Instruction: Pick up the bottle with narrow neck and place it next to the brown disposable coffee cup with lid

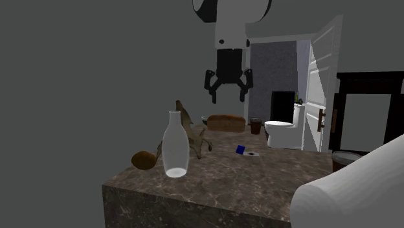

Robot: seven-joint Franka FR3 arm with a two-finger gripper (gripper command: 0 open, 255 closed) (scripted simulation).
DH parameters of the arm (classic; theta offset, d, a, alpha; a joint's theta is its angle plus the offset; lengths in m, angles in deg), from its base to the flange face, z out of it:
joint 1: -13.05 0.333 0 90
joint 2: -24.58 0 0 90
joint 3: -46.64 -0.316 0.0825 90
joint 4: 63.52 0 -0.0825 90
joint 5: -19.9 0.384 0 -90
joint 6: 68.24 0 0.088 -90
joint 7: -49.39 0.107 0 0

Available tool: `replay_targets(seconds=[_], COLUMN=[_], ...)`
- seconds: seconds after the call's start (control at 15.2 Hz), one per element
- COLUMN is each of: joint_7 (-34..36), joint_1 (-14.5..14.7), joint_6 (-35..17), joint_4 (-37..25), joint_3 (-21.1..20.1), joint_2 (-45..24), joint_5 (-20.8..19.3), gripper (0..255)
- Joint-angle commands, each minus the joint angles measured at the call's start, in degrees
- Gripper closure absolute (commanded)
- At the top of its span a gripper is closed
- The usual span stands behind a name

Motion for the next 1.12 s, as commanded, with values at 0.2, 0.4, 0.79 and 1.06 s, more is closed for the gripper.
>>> replay_targets(seconds=[0.2,0.4,0.79,1.06], joint_7=[5.0,8.14,14.83,17.68], joint_1=[0.57,0.91,2.27,3.48], joint_6=[-2.51,-3.29,-3.48,-3.63], joint_4=[-6.38,-11.19,-22.79,-27.82], joint_3=[-4.32,-6.81,-11.28,-12.65], joint_2=[-9.38,-15.29,-28.11,-33.92], joint_5=[0.61,0.13,-2.85,-4.86], gripper=[0,0,0,0])
